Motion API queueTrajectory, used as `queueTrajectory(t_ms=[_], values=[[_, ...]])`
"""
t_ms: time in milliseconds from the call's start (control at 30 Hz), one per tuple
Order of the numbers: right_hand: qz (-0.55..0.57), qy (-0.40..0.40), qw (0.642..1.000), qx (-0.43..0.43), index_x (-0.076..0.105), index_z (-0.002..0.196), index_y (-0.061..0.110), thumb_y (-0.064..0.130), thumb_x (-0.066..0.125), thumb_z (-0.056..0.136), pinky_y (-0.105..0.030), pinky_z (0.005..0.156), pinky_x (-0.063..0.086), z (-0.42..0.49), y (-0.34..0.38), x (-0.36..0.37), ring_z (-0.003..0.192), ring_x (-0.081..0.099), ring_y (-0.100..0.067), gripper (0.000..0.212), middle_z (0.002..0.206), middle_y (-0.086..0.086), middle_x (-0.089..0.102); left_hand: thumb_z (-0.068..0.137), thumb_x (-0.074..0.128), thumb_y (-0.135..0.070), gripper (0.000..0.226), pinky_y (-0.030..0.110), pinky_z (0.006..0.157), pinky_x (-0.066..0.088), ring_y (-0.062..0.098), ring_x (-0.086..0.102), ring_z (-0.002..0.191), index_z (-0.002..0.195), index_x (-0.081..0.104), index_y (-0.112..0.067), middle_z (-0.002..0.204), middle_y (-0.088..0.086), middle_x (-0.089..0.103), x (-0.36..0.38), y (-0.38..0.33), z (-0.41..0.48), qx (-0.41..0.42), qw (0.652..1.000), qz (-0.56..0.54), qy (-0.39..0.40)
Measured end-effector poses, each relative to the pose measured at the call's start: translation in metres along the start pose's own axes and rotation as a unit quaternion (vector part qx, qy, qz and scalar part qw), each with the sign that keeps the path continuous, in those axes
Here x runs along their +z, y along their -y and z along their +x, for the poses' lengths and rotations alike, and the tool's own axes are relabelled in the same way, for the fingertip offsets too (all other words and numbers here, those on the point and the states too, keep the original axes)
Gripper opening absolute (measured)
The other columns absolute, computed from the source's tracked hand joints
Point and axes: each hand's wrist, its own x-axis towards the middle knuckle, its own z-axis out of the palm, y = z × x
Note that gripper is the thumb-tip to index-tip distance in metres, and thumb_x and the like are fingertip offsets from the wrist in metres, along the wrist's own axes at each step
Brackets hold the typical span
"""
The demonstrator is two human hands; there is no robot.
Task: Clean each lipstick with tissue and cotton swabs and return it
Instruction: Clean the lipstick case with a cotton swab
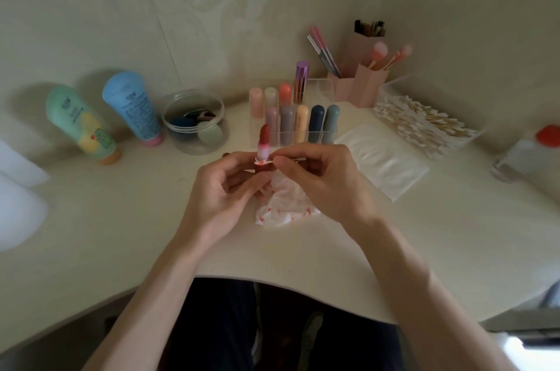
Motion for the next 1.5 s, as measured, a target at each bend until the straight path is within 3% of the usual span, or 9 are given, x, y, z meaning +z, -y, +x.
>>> queueTrajectory(t_ms=[133, 267, 467, 700, 800, 900, 1233, 1367, 1500], values=[[-0.002, -0.010, 1.000, -0.014, 0.082, 0.107, 0.010, 0.012, 0.075, 0.096, -0.021, 0.078, 0.057, 0.000, -0.002, 0.000, 0.086, 0.076, -0.011, 0.013, 0.094, 0.003, 0.081, 0.095, 0.066, 0.000, 0.031, 0.018, 0.075, 0.054, 0.010, 0.073, 0.081, 0.113, 0.073, -0.024, 0.092, -0.005, 0.077, 0.001, -0.002, -0.002, 0.014, 0.999, 0.024, 0.019], [-0.008, -0.006, 0.999, -0.032, 0.082, 0.108, 0.009, 0.012, 0.074, 0.097, -0.032, 0.081, 0.061, 0.000, -0.002, 0.003, 0.088, 0.076, -0.016, 0.014, 0.095, 0.003, 0.080, 0.084, 0.075, -0.018, 0.032, 0.024, 0.078, 0.058, 0.019, 0.075, 0.087, 0.115, 0.074, -0.021, 0.101, 0.003, 0.078, 0.001, -0.004, -0.003, 0.009, 1.000, 0.011, 0.007], [-0.010, -0.001, 0.999, -0.053, 0.082, 0.109, 0.008, 0.008, 0.074, 0.097, -0.036, 0.080, 0.061, 0.001, -0.003, 0.003, 0.087, 0.076, -0.017, 0.014, 0.097, 0.005, 0.080, 0.090, 0.070, 0.006, 0.032, 0.016, 0.073, 0.052, 0.009, 0.068, 0.075, 0.117, 0.076, -0.012, 0.084, -0.001, 0.073, 0.000, 0.000, -0.001, 0.024, 0.999, 0.024, 0.000], [-0.012, -0.015, 0.998, -0.058, 0.082, 0.105, 0.009, 0.009, 0.075, 0.096, -0.048, 0.079, 0.059, 0.001, -0.007, 0.004, 0.084, 0.075, -0.022, 0.012, 0.092, 0.004, 0.079, 0.085, 0.075, 0.002, 0.028, 0.022, 0.061, 0.055, 0.023, 0.077, 0.080, 0.110, 0.074, -0.009, 0.096, 0.007, 0.080, 0.000, -0.003, -0.002, 0.003, 0.999, -0.032, -0.033], [-0.020, -0.021, 0.998, -0.061, 0.082, 0.107, 0.009, 0.011, 0.075, 0.096, -0.051, 0.077, 0.058, 0.002, -0.009, 0.005, 0.084, 0.075, -0.023, 0.012, 0.093, 0.003, 0.079, 0.083, 0.077, -0.008, 0.033, 0.021, 0.070, 0.056, 0.020, 0.076, 0.084, 0.114, 0.074, -0.015, 0.100, 0.005, 0.080, -0.001, -0.003, -0.003, 0.000, 1.000, -0.028, -0.010], [-0.030, -0.019, 0.996, -0.076, 0.082, 0.107, 0.009, 0.012, 0.075, 0.097, -0.052, 0.076, 0.057, 0.001, -0.010, 0.007, 0.083, 0.074, -0.023, 0.012, 0.093, 0.002, 0.079, 0.075, 0.082, -0.014, 0.038, 0.025, 0.082, 0.059, 0.021, 0.076, 0.088, 0.113, 0.076, -0.015, 0.102, 0.004, 0.080, -0.002, -0.002, -0.003, -0.004, 1.000, -0.015, -0.015], [-0.021, -0.018, 0.995, -0.093, 0.082, 0.108, 0.011, 0.009, 0.074, 0.097, -0.051, 0.075, 0.055, 0.002, -0.010, 0.007, 0.081, 0.072, -0.025, 0.014, 0.093, 0.007, 0.077, 0.096, 0.066, 0.001, 0.028, 0.019, 0.070, 0.043, 0.005, 0.055, 0.074, 0.115, 0.076, -0.016, 0.092, 0.002, 0.067, -0.003, 0.001, 0.000, 0.023, 0.999, 0.039, 0.027], [-0.025, -0.026, 0.995, -0.093, 0.081, 0.106, 0.007, 0.010, 0.075, 0.096, -0.050, 0.075, 0.056, 0.002, -0.010, 0.007, 0.082, 0.072, -0.025, 0.012, 0.091, 0.003, 0.077, 0.085, 0.077, -0.008, 0.029, 0.019, 0.064, 0.051, 0.008, 0.070, 0.072, 0.111, 0.074, -0.019, 0.089, 0.000, 0.079, -0.001, -0.006, -0.005, 0.005, 0.999, -0.023, -0.048], [-0.024, -0.031, 0.995, -0.094, 0.081, 0.107, 0.007, 0.009, 0.074, 0.097, -0.051, 0.076, 0.056, 0.002, -0.009, 0.006, 0.084, 0.073, -0.025, 0.012, 0.093, 0.003, 0.077, 0.086, 0.074, -0.012, 0.025, 0.019, 0.065, 0.052, 0.013, 0.072, 0.076, 0.111, 0.073, -0.010, 0.090, 0.004, 0.079, 0.000, -0.007, -0.005, 0.015, 0.999, -0.025, -0.029]])
